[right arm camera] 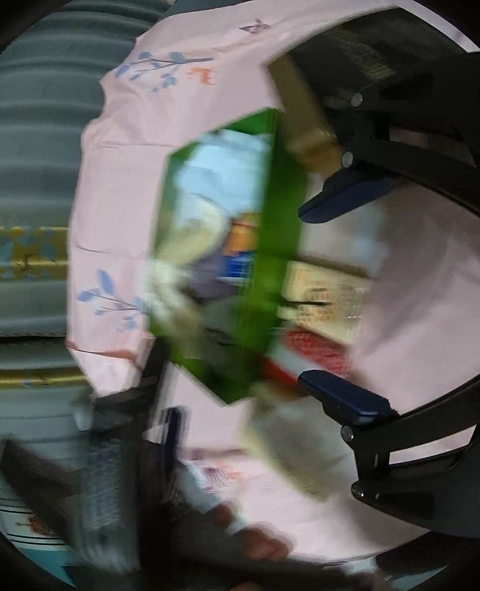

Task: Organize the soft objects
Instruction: 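Carry the cream cloth over the green box and open the left gripper, then grasp the tree-print juice carton with the left gripper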

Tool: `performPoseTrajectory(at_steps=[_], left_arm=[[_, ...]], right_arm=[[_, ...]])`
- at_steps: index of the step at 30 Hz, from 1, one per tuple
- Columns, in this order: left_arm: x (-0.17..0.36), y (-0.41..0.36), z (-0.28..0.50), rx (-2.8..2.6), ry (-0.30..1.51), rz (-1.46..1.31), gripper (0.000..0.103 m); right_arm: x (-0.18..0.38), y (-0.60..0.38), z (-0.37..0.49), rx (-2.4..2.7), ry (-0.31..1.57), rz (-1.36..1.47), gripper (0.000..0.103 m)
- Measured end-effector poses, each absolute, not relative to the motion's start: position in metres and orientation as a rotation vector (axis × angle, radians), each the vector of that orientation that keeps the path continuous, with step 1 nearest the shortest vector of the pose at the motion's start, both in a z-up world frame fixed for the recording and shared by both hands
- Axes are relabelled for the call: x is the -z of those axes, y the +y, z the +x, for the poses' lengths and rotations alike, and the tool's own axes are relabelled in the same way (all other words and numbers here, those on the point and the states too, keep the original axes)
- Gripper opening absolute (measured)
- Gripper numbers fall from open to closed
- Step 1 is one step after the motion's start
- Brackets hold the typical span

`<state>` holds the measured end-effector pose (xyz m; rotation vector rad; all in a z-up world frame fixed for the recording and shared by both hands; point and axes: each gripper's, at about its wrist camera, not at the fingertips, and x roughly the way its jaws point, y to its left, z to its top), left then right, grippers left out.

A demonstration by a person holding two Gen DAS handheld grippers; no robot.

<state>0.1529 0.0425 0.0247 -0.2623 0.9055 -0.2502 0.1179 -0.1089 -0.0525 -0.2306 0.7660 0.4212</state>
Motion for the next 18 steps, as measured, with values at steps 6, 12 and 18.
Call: performPoseTrajectory(at_steps=[6,12,18], left_arm=[[-0.015,0.051,0.117,0.269,0.897,-0.345,0.097],[-0.002,0.046,0.102,0.268,0.936,-0.321,0.097],[0.011,0.024,0.094,0.324,0.981,-0.312,0.097]], right_arm=[[0.088,-0.103,0.138,-0.373,0.86,-0.232,0.082],[0.096,-0.095,0.147,-0.488,0.903,-0.175,0.046],[0.091,-0.107,0.116,-0.503,0.896,-0.147,0.042]])
